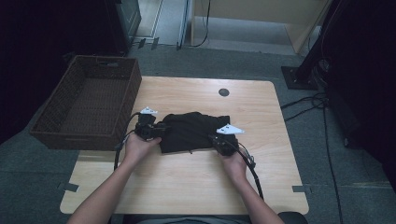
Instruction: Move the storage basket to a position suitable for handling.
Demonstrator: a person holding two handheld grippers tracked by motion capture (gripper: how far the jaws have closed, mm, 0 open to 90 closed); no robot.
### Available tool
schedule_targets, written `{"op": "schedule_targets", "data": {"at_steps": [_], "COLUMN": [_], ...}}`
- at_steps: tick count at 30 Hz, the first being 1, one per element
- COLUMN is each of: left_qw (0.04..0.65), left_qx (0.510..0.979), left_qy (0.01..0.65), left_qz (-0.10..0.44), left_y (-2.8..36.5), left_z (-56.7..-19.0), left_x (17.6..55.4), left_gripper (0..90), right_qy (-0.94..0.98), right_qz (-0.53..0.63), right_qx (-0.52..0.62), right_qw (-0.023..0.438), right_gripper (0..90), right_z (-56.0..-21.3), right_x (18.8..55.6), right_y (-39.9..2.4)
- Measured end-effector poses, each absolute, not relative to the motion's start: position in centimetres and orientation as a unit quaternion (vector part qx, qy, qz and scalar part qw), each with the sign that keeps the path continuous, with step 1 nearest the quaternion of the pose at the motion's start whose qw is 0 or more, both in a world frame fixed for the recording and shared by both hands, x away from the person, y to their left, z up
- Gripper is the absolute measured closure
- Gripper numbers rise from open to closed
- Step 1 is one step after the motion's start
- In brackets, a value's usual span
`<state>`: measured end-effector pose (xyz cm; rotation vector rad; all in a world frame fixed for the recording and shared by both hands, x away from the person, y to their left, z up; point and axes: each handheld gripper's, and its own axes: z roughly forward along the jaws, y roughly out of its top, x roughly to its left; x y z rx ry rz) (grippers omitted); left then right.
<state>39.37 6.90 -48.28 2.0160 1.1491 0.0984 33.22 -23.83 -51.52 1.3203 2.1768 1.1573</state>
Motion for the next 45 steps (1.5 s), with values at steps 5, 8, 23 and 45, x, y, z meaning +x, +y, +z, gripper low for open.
{"op": "schedule_targets", "data": {"at_steps": [5, 8, 23, 45], "left_qw": [0.434, 0.446, 0.414, 0.430], "left_qx": [0.787, 0.789, 0.815, 0.812], "left_qy": [0.435, 0.419, 0.402, 0.378], "left_qz": [0.047, 0.057, 0.051, 0.114], "left_y": [6.8, 6.1, 3.0, 3.4], "left_z": [-46.5, -45.0, -46.8, -48.4], "left_x": [39.2, 39.6, 41.2, 37.3], "left_gripper": [61.7, 57.4, 60.9, 54.7], "right_qy": [0.772, 0.775, 0.741, 0.752], "right_qz": [0.403, 0.402, 0.454, 0.399], "right_qx": [0.460, 0.459, 0.459, 0.490], "right_qw": [0.172, 0.165, 0.184, 0.189], "right_gripper": [88.1, 82.0, 66.8, 89.6], "right_z": [-52.0, -51.8, -45.2, -47.5], "right_x": [32.9, 32.9, 34.6, 39.6], "right_y": [-23.6, -23.8, -25.7, -24.2]}}
